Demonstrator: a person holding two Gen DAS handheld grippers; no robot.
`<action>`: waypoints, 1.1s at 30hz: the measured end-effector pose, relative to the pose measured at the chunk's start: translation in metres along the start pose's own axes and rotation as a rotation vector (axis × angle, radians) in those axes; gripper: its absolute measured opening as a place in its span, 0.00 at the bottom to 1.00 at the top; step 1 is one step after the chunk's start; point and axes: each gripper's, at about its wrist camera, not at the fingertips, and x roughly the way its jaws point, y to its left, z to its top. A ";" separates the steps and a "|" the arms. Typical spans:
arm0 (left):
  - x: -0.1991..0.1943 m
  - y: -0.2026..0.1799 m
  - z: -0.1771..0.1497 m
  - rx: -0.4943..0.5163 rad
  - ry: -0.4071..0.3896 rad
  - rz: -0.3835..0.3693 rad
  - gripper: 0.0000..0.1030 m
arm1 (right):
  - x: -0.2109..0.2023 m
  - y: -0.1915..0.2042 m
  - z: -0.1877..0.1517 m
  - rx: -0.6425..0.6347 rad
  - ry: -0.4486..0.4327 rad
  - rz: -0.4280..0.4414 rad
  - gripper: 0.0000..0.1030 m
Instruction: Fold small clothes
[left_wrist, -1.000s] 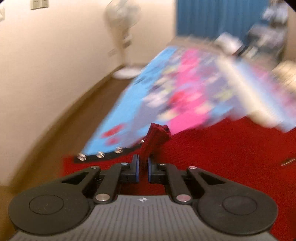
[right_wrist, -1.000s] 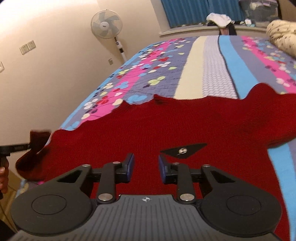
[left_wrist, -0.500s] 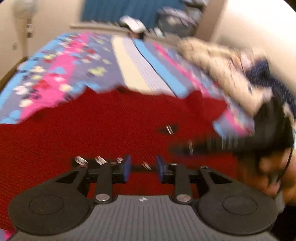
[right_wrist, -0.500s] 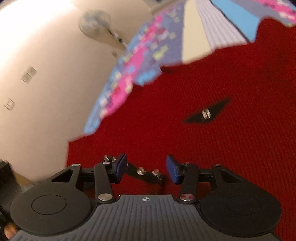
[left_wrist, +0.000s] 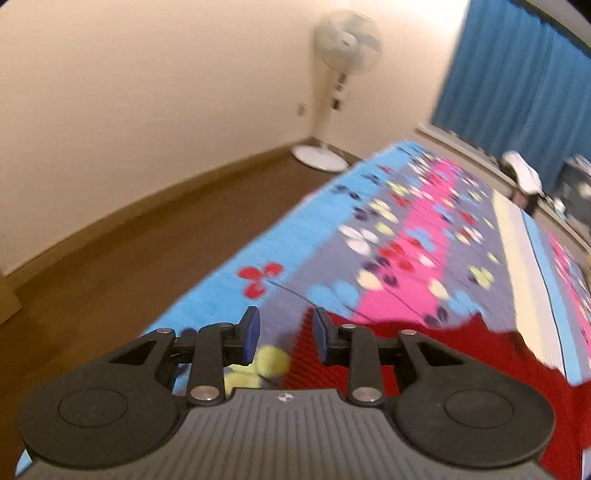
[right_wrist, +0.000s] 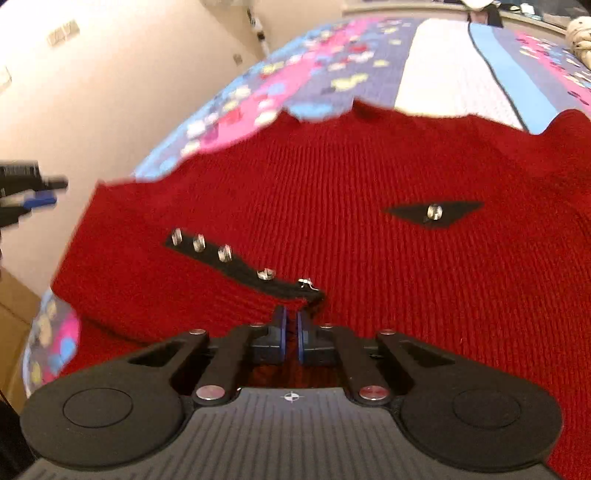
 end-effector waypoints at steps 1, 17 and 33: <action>-0.002 0.001 -0.001 -0.004 -0.006 0.003 0.33 | -0.005 -0.002 0.003 0.017 -0.025 0.012 0.02; 0.008 -0.075 -0.056 0.243 0.162 -0.243 0.37 | -0.061 -0.165 0.065 0.221 -0.223 -0.262 0.02; 0.030 -0.108 -0.099 0.495 0.288 -0.144 0.39 | -0.050 -0.168 0.080 0.192 -0.208 -0.165 0.08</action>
